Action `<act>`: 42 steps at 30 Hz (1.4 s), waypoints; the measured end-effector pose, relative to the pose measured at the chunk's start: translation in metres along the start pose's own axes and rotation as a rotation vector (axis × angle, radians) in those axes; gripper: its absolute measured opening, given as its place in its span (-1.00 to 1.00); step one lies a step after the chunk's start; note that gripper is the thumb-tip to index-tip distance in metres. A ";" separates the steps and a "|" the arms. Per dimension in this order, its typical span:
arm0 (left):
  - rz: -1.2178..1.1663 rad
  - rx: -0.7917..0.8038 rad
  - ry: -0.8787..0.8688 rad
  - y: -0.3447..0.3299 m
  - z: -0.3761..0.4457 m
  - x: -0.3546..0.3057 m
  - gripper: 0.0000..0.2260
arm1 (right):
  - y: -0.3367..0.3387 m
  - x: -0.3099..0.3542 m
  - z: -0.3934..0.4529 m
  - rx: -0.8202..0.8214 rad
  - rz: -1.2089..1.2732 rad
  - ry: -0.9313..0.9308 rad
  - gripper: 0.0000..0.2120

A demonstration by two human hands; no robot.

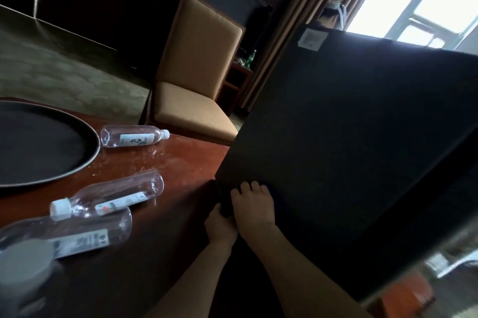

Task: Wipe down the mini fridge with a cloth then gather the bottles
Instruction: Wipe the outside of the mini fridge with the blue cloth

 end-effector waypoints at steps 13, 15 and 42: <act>-0.159 0.195 0.144 0.001 -0.122 0.023 -0.81 | 0.021 -0.021 -0.151 0.008 -0.024 -0.152 -0.72; -0.197 0.254 0.163 0.001 -0.134 0.019 -0.77 | 0.024 -0.026 -0.168 -0.016 -0.019 -0.183 -0.74; -0.138 0.495 -0.383 -0.043 -0.192 -0.142 -0.73 | 0.136 -0.149 -0.192 -0.593 -0.188 -0.624 -0.80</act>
Point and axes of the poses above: each hand's wrist, its own z-axis towards the middle knuckle, its own y-axis out of the back of the hand, x = y × z, the point moved 3 cm from there along z, towards the middle knuckle, and after that the axes turned 6 degrees about -z, right-handed, at the moved point
